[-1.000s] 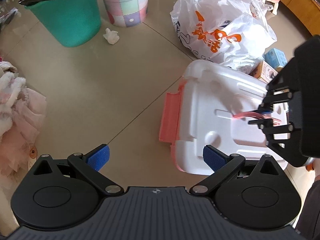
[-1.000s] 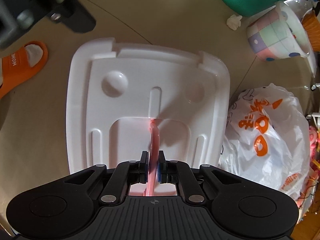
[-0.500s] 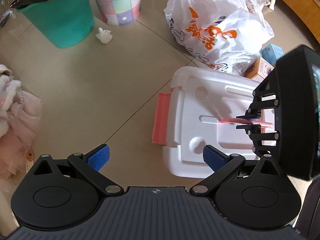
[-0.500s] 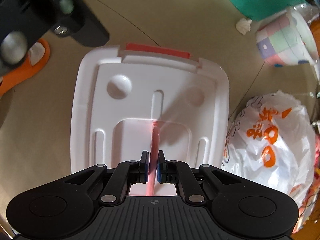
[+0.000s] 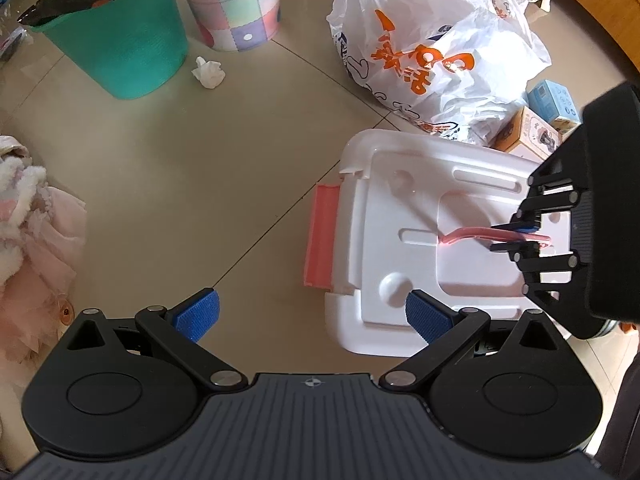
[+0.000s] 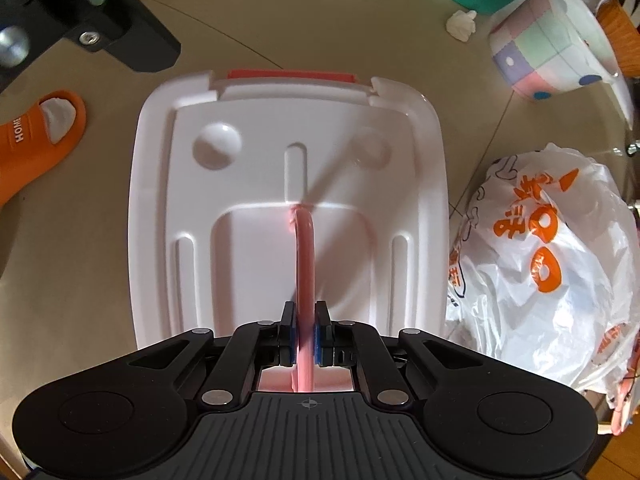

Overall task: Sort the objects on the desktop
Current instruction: 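Lower the white lid onto the tub rim with the right gripper, then grasp the lid's pink handle with the left gripper while the right gripper holds it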

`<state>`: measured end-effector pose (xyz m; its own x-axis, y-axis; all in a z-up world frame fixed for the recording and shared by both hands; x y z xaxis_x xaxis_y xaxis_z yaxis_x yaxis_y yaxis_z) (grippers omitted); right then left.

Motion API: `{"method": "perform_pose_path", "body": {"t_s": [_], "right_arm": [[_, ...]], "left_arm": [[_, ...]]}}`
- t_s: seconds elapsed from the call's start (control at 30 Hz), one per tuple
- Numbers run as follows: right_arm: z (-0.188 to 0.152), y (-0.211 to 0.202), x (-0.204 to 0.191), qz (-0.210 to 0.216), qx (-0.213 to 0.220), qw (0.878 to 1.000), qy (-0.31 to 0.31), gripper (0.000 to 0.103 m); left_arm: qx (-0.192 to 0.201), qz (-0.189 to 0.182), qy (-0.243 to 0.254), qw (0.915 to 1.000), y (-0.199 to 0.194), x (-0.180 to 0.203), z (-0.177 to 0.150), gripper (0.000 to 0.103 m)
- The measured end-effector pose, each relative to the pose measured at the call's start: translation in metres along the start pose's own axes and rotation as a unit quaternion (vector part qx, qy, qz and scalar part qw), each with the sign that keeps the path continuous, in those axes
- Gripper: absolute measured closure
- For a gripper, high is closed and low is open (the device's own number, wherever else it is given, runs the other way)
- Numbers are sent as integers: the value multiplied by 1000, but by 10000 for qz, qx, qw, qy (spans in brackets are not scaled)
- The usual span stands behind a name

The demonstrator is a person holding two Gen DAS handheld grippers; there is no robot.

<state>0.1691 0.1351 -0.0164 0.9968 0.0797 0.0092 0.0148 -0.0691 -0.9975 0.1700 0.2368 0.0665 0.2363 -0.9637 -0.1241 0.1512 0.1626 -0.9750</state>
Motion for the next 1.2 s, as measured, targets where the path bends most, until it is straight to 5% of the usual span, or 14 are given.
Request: {"method": "perform_pose_path", "body": {"t_s": [1.0,1.1,1.2], "right_arm": [[-31,-5,4,-752,705,9946,150,92],[-36,-10,8,-565,873,9933,505,71],[-51,-25,14,-416,1340,9854,960,69]], "left_arm": [[-198,38,231,9995,9,27,-4,1],[-180,-19,368,9992,9,31,-5,1],[-66,-179,700,9974,9,41,-7,1]]}}
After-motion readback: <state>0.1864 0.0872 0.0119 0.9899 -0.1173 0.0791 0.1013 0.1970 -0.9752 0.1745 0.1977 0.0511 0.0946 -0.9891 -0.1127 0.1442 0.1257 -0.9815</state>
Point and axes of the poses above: each gripper's, at about its wrist camera, not at the fingertips, and y roughly the way its jaws point, x to its right, z to its top, the point moved 1 cm from there along y, roughly the way its jaws point, and after that the axes turned 8 degrees about z, right-handed, at the moved point
